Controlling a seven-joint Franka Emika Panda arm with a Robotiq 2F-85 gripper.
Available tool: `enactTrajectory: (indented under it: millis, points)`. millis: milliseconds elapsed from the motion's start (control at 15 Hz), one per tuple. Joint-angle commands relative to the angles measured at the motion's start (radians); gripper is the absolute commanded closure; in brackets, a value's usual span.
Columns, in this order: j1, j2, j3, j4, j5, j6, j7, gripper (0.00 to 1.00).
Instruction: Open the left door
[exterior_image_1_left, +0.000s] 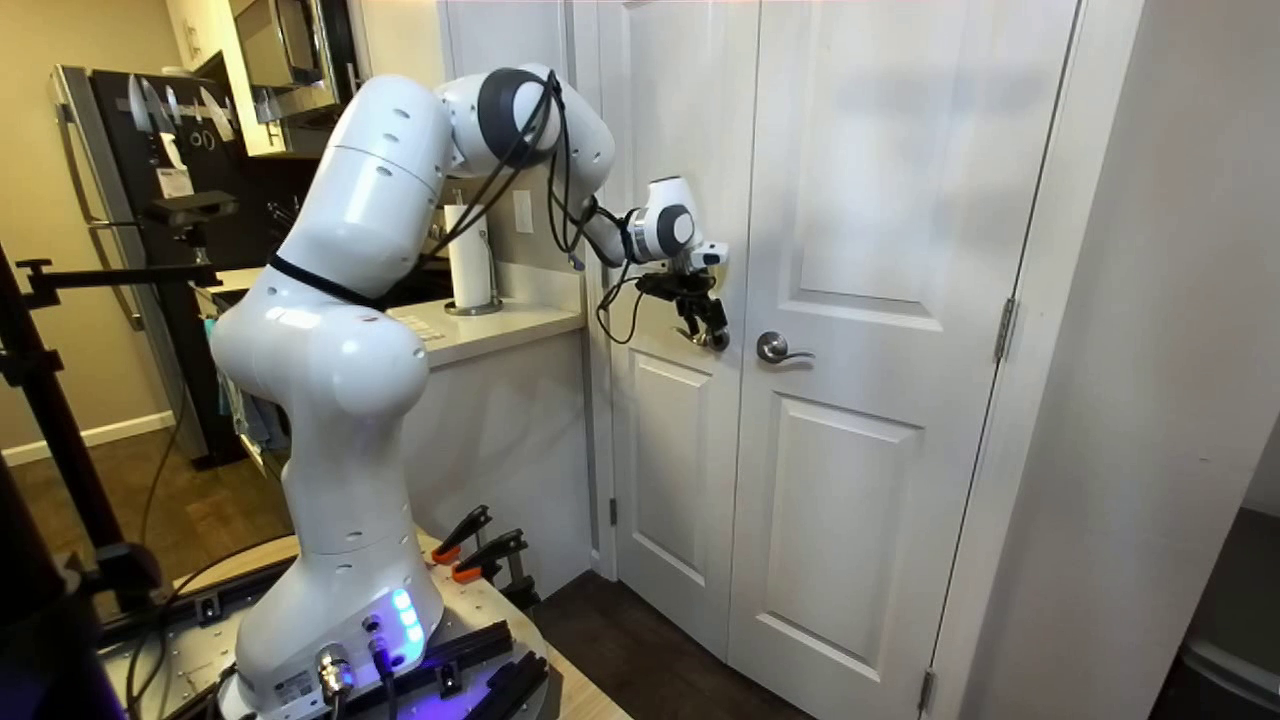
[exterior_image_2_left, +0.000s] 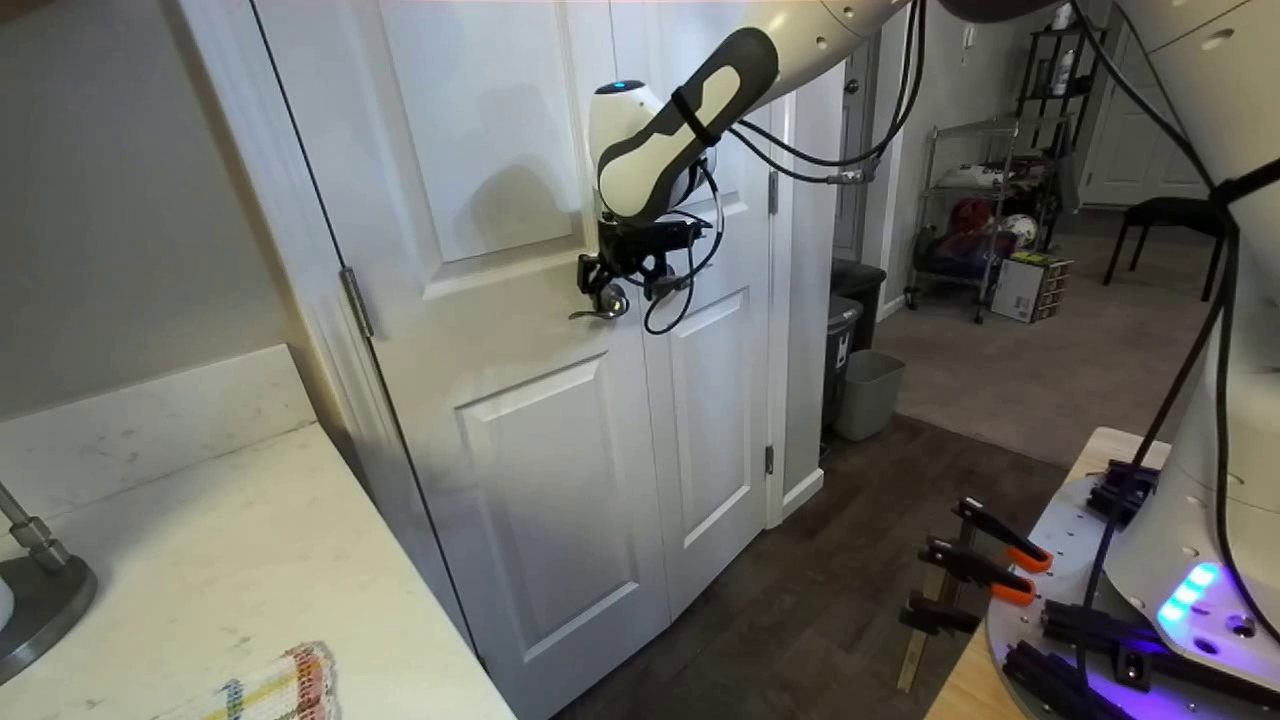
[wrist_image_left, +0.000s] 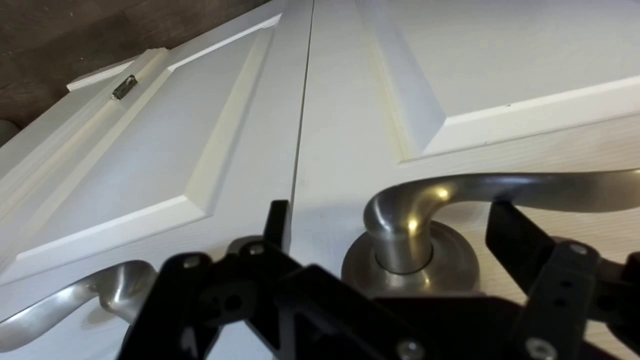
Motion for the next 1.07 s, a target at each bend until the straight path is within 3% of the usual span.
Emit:
enactTrajectory:
  millis: [0, 533, 1000]
  points:
    - [0.0, -0.06, 0.013, -0.091, 0.013, -0.009, -0.013, 0.0]
    - [0.009, -0.14, 0.054, -0.216, 0.024, -0.023, -0.018, 0.0]
    - [0.028, -0.237, 0.136, -0.391, 0.078, -0.026, -0.009, 0.0]
